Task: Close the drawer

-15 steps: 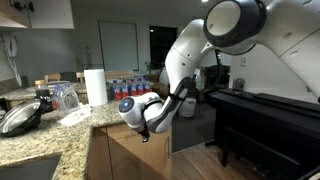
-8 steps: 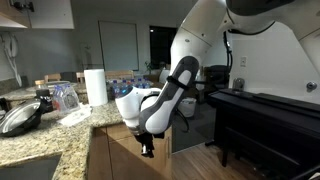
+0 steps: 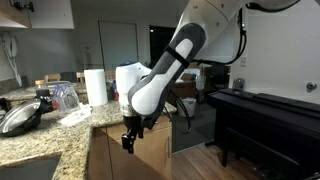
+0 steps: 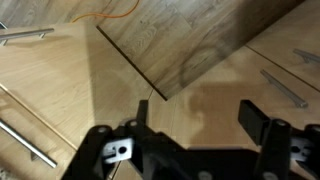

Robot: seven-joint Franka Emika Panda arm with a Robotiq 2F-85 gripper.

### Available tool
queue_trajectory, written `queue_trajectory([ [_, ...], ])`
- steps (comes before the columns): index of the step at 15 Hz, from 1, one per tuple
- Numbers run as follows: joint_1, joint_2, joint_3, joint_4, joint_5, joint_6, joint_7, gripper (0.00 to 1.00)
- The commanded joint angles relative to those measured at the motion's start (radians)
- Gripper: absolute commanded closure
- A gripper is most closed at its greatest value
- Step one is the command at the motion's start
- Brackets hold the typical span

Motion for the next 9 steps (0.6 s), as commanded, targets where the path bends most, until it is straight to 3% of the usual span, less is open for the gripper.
queue_trajectory([
  [1,0.027,-0.104,-0.036,-0.079,0.068,0.147,0.04,0.0],
  [5,0.039,-0.141,-0.049,-0.071,0.128,0.173,0.063,0.0],
  [9,0.022,-0.205,-0.023,-0.088,0.326,0.145,0.06,0.0],
])
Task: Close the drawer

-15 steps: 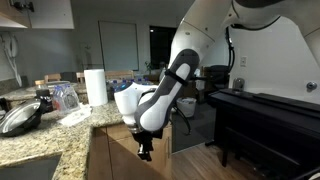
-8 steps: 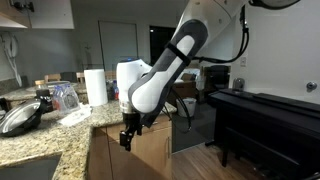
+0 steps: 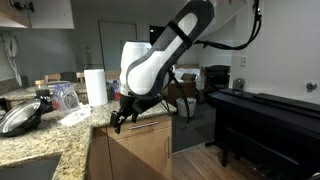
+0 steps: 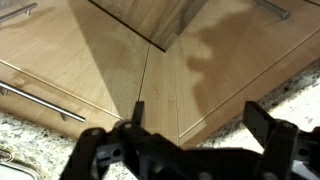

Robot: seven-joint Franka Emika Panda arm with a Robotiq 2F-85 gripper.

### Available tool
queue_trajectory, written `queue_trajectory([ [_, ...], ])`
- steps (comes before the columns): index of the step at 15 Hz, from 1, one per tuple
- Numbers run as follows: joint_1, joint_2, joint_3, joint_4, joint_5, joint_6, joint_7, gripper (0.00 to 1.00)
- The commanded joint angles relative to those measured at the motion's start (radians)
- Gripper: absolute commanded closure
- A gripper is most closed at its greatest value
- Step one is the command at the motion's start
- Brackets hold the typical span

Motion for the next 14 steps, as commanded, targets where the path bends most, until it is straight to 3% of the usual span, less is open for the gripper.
queue_trajectory([
  [1,-0.001,-0.097,0.009,-0.063,0.157,-0.014,0.033,0.0],
  [6,0.003,-0.175,0.028,-0.098,0.359,-0.13,0.035,0.0],
  [10,0.021,-0.204,0.04,-0.109,0.39,-0.237,0.126,0.0],
  [11,0.013,-0.166,0.033,-0.078,0.36,-0.204,0.083,0.0],
  [14,0.022,-0.173,0.04,-0.083,0.363,-0.223,0.115,0.0],
])
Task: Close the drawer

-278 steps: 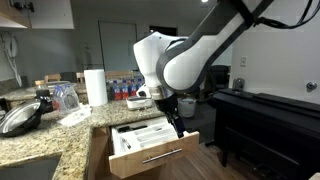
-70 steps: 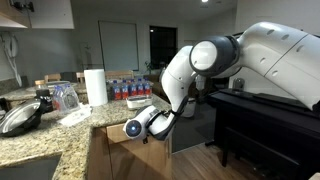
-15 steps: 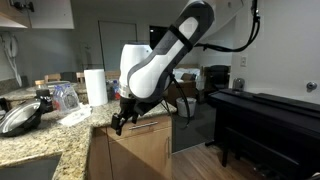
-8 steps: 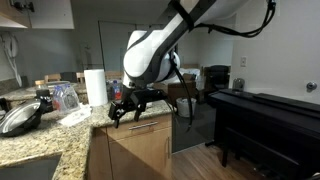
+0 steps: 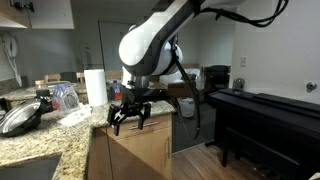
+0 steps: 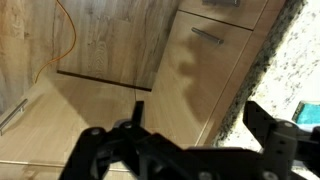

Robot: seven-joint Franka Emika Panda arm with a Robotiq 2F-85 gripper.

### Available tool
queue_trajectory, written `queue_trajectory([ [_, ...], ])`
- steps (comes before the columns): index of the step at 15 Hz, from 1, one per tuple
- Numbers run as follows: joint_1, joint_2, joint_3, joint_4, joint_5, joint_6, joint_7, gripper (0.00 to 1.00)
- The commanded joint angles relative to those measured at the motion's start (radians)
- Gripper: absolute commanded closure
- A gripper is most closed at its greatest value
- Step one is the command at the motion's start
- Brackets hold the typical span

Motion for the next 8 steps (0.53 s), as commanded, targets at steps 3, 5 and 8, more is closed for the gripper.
queue_trajectory([
  [3,0.0,0.0,-0.001,0.001,0.001,-0.003,-0.001,0.0],
  [5,0.005,0.029,0.004,0.015,-0.031,-0.03,0.023,0.0],
  [8,0.004,0.014,-0.002,-0.004,-0.058,-0.044,0.053,0.0],
])
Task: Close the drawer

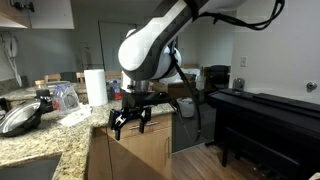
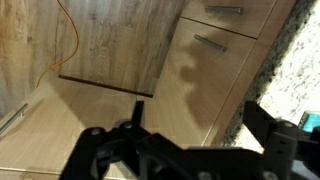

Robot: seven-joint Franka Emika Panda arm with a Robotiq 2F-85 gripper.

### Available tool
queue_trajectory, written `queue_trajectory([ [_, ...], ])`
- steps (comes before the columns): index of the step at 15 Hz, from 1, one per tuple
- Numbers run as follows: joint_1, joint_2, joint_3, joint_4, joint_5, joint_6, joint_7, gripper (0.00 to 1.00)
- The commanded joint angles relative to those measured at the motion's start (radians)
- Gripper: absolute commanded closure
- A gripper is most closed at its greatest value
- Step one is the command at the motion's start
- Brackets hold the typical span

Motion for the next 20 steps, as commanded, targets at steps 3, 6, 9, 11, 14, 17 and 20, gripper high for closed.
queue_trajectory([
  [3,-0.008,-0.051,-0.022,-0.029,-0.081,-0.042,0.102,0.0],
  [6,-0.023,-0.094,-0.04,-0.035,-0.113,-0.113,0.149,0.0],
  [9,-0.05,-0.154,-0.064,-0.038,-0.092,-0.239,0.121,0.0],
  [11,-0.072,-0.202,-0.084,-0.039,-0.075,-0.316,0.081,0.0],
  [14,-0.107,-0.276,-0.114,-0.039,-0.086,-0.409,0.037,0.0],
  [17,-0.132,-0.349,-0.15,-0.047,-0.078,-0.464,-0.063,0.0],
  [20,-0.153,-0.392,-0.175,-0.043,-0.075,-0.49,-0.104,0.0],
])
